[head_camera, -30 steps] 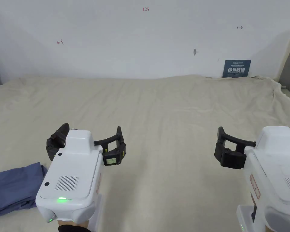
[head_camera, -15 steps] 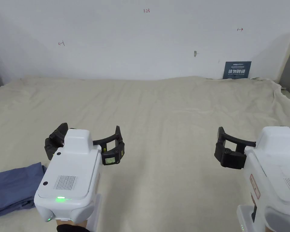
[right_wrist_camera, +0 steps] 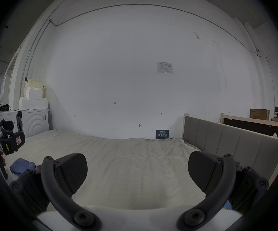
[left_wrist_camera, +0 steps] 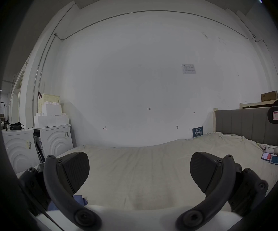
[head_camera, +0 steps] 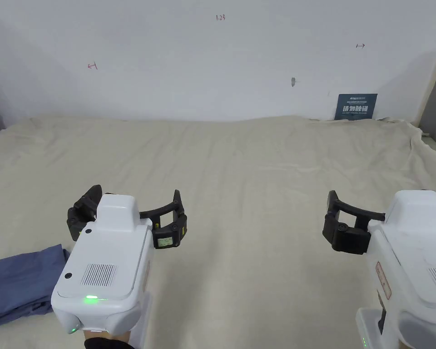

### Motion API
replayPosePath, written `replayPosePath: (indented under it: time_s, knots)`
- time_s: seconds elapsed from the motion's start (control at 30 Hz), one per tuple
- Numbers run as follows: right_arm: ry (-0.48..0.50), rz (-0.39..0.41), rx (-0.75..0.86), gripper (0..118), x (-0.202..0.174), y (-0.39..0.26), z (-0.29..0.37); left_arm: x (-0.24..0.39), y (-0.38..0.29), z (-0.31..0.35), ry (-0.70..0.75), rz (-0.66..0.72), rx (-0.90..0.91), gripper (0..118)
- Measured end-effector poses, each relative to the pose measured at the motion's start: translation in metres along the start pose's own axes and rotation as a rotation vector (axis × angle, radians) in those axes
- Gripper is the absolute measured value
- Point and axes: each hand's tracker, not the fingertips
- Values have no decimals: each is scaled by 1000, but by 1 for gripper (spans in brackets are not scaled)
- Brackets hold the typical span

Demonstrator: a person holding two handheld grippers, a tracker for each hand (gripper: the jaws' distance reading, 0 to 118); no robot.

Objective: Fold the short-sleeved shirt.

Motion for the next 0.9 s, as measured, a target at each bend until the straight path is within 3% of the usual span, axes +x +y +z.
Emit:
replayPosePath:
  time_s: [0.9]
  knots:
    - [-13,19,-9,118,1,-3,-2,1,0,0,0,-5,-7,118]
